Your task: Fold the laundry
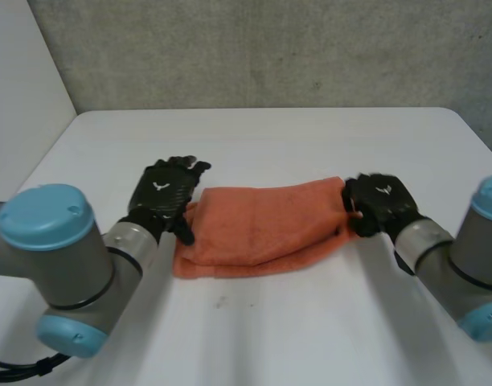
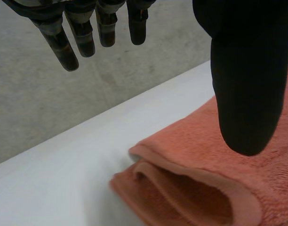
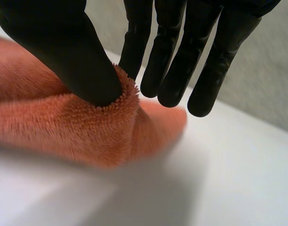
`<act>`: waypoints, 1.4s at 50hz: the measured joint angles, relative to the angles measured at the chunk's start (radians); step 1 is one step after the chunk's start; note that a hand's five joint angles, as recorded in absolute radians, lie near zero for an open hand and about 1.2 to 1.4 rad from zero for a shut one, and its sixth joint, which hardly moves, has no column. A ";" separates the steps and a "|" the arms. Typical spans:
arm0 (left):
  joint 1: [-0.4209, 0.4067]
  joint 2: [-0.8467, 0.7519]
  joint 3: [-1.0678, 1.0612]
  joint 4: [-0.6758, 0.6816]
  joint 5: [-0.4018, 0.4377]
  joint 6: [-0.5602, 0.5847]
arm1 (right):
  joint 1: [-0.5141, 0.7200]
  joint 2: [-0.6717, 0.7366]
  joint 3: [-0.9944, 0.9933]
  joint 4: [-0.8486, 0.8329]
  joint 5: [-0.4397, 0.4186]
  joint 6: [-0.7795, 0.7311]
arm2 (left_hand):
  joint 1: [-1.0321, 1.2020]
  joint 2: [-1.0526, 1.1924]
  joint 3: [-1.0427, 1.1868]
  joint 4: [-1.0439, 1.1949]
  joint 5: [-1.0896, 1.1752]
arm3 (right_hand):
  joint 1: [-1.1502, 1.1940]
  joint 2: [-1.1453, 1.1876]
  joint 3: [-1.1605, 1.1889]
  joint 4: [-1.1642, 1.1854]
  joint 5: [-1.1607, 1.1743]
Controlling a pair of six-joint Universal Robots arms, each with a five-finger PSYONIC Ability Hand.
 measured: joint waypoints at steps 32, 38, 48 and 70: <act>0.133 0.137 -0.064 -0.081 0.003 -0.019 | 0.523 0.288 -0.659 0.289 0.187 0.055 | 0.000 -0.002 -0.001 0.000 0.000 | -0.756 -0.959 -0.966 -0.958 -0.896; 0.058 0.058 0.030 -0.081 0.006 -0.073 | 0.459 0.224 -0.597 0.302 0.243 0.136 | 0.000 0.001 0.001 0.002 0.000 | -0.756 -0.959 -0.966 -0.958 -0.896; -0.029 -0.121 0.183 -0.163 0.027 -0.187 | 0.388 0.272 -0.569 0.379 0.233 0.213 | 0.000 0.014 0.013 0.013 0.000 | -0.756 -0.959 -0.966 -0.958 -0.896; -0.019 -0.047 0.211 -0.350 0.026 -0.183 | 0.317 0.278 -0.695 0.558 0.108 0.218 | 0.000 0.014 0.014 0.012 0.000 | -0.756 -0.959 -0.974 -0.958 -0.896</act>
